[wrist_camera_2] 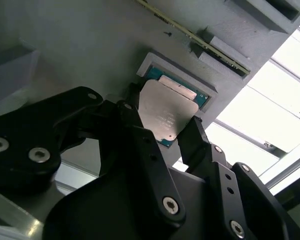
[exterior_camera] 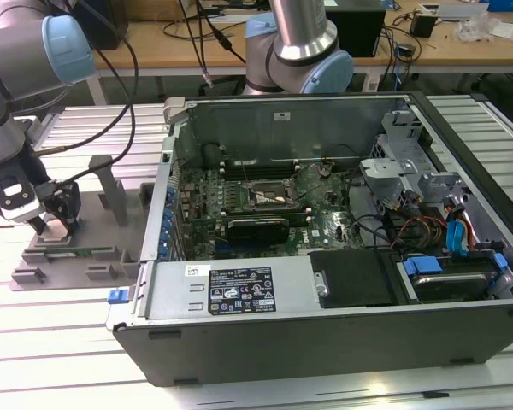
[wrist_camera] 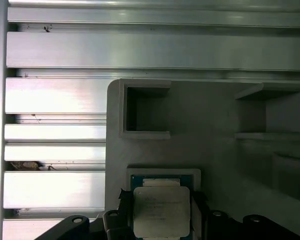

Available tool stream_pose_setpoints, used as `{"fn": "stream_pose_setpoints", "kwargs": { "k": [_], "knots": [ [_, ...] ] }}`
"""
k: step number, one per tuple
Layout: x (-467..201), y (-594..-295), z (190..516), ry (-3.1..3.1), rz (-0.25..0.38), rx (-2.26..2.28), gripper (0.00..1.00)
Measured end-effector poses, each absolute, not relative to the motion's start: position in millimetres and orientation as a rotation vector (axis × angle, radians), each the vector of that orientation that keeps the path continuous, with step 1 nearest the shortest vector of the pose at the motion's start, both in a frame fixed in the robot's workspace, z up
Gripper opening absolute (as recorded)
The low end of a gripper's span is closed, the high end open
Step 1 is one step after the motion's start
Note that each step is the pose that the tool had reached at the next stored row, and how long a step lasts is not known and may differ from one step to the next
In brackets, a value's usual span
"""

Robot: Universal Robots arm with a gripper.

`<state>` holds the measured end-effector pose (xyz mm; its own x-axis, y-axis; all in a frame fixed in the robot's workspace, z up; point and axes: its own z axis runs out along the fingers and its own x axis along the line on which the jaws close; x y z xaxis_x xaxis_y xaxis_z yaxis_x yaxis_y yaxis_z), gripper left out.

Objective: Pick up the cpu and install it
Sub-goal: 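Pick up the cpu and move it towards the insertion slot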

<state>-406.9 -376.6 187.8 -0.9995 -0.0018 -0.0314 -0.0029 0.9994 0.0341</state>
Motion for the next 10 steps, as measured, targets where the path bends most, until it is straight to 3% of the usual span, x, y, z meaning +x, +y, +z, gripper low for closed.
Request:
{"fn": "stream_pose_setpoints", "kwargs": {
  "k": [10],
  "knots": [
    [-407.0, -376.7, 198.8, 3.110, 0.052, 0.034, 0.55]
  ]
}}
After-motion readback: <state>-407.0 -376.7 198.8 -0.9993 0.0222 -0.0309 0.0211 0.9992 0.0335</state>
